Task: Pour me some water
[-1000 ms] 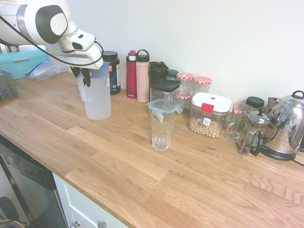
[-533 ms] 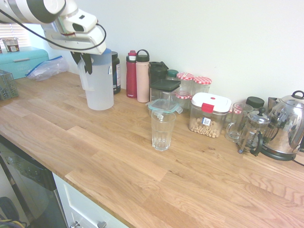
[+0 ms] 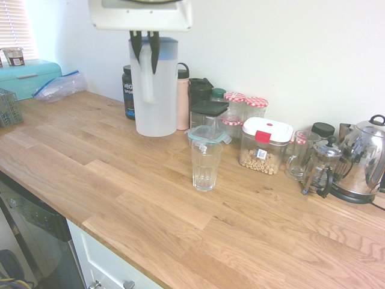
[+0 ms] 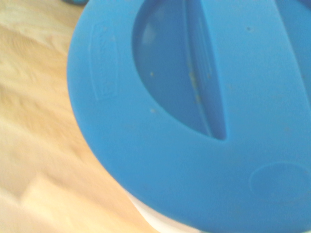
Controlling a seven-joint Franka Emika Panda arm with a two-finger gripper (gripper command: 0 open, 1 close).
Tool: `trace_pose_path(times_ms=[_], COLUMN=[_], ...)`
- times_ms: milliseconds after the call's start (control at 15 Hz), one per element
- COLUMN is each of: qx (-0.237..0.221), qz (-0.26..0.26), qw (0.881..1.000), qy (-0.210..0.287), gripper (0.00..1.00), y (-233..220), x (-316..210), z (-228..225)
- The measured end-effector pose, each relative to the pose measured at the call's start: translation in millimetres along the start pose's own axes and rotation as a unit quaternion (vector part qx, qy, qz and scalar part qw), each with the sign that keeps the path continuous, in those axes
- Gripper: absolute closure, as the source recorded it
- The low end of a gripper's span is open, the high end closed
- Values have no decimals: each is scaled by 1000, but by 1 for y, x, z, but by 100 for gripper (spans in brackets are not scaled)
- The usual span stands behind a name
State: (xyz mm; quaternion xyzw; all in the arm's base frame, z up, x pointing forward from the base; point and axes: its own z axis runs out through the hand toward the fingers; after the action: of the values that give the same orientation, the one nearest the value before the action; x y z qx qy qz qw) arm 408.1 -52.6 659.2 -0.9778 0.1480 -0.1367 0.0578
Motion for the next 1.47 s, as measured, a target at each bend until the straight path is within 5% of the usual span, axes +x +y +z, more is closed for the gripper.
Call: trace_pose_path(times_ms=[400,1000,1467], qx=[16,-85,-143], qz=[-71,-154,-223], qw=[997,983,959], qy=[-18,-57,-104], gripper=[100,100,100], y=[121,227,223], x=[33,63,58], z=[-66,-43,47])
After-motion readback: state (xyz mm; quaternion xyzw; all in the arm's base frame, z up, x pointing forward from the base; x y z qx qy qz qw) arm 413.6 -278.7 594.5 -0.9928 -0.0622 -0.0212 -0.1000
